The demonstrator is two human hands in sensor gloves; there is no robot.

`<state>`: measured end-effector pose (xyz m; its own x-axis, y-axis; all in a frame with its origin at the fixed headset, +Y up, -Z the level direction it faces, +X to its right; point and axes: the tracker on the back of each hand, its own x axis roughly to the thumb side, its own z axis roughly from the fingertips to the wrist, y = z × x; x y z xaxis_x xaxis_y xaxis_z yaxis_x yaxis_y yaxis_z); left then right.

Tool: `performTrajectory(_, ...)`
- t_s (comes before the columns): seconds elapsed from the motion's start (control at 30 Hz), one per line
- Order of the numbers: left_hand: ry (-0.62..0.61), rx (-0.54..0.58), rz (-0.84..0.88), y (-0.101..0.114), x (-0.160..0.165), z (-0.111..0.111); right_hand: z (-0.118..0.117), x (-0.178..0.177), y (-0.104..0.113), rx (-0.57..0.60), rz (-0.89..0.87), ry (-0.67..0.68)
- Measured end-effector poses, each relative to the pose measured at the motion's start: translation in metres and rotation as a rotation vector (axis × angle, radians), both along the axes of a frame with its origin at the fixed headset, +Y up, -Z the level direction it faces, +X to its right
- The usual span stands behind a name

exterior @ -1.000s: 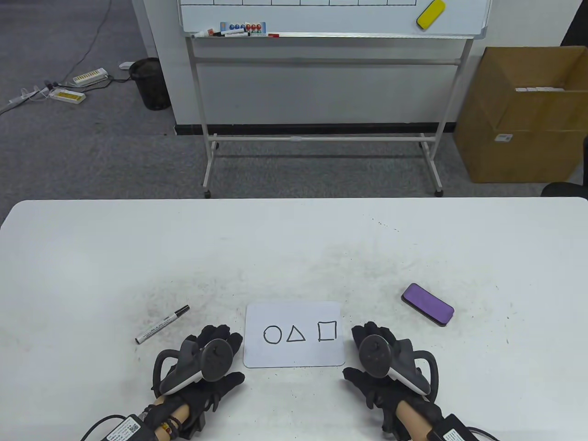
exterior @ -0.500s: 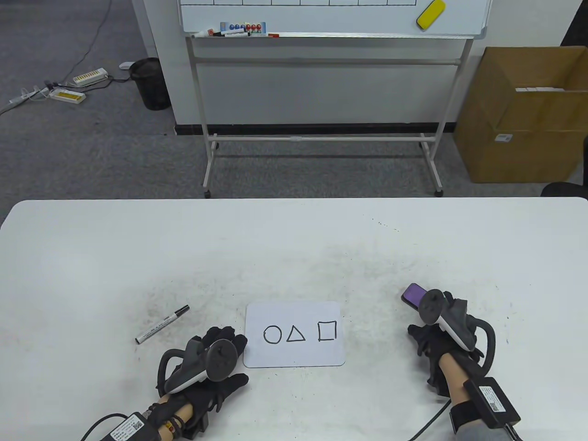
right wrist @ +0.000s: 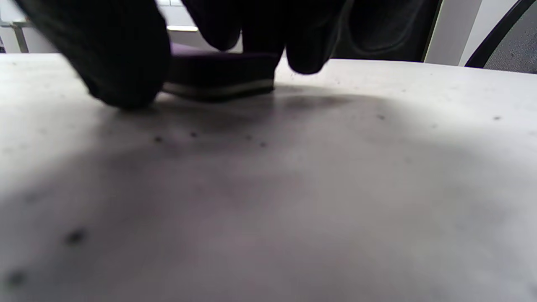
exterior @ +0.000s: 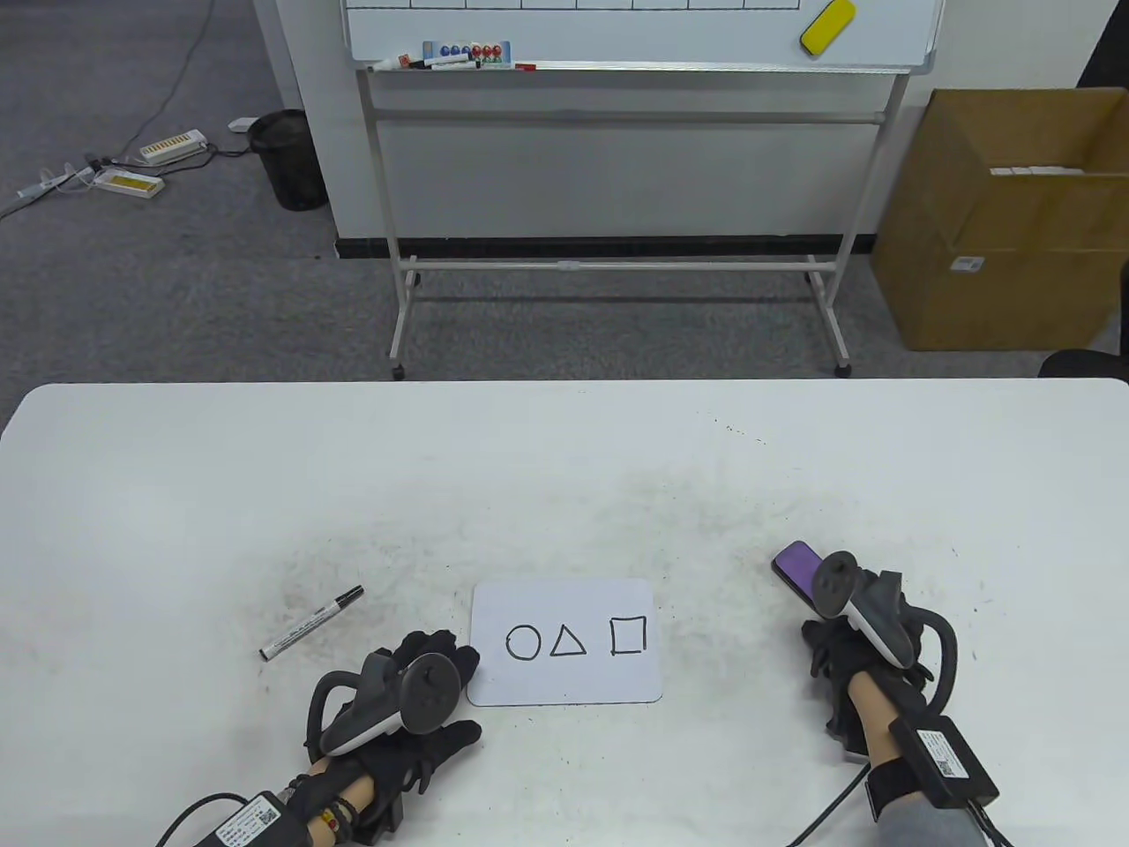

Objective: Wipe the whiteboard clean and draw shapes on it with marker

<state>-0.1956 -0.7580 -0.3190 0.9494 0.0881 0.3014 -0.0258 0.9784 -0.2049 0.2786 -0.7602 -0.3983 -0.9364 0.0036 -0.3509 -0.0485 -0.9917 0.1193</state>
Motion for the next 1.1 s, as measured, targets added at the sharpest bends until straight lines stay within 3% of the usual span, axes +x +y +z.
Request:
performTrajectory(0.5,-0.017,0.006,-0.001,-0.001,0.004,0.001,-0.013,-0.017,0.000,0.058,0.059,0.021)
performTrajectory(0.67,-0.021,0.008,0.001,-0.001,0.005,0.001,-0.010,-0.033,0.011,0.099,0.001,0.096)
performTrajectory(0.9,-0.050,0.003,-0.021,-0.004,0.010,0.002,0.011,-0.112,0.040,0.150,-0.060,0.371)
performTrajectory(1.1,-0.069,-0.020,-0.016,-0.008,0.011,0.002,0.026,-0.181,0.050,0.124,-0.048,0.587)
